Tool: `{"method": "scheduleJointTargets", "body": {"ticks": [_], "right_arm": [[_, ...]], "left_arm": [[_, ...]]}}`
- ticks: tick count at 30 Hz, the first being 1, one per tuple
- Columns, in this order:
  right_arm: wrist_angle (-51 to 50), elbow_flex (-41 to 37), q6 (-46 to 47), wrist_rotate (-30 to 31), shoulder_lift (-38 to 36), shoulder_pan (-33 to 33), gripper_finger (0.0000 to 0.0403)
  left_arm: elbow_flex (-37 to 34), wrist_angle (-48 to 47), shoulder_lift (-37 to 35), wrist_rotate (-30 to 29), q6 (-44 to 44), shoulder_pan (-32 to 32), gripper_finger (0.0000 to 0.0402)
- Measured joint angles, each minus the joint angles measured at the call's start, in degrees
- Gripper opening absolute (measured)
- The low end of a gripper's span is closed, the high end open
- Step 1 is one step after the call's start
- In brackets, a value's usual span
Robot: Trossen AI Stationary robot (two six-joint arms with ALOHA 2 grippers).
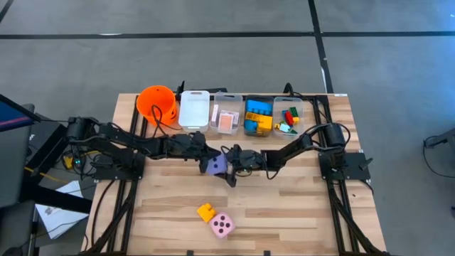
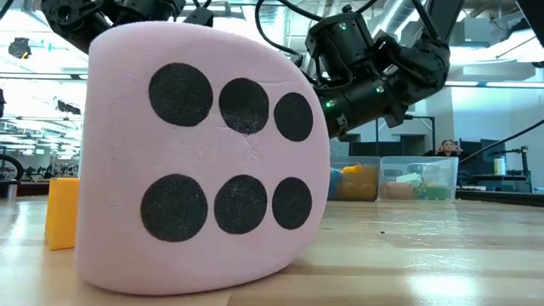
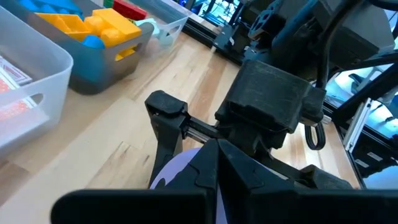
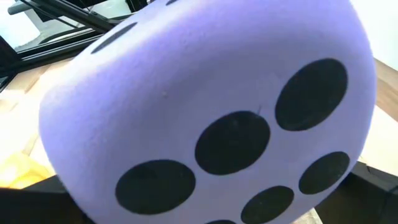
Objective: Pick & Place Toys
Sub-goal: Put the purple die into the white bin
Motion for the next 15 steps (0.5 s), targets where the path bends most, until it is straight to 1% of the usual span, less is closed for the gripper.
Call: {"method": "scheduleJointTargets", "body": {"ticks": [6, 15], "right_arm": [[-0.01, 0.0, 0.05, -0.02, 0.0, 0.02, 0.04], [0.89, 0.11, 0.03, 0.27, -0.22, 0.02, 0.04]], "left_arm": [[0.0, 0.13, -0.22, -0.06, 1.2, 0.0, 0.0], [-0.13, -0.5, -4.35, 0.07, 4.93, -0.07, 0.0]]}}
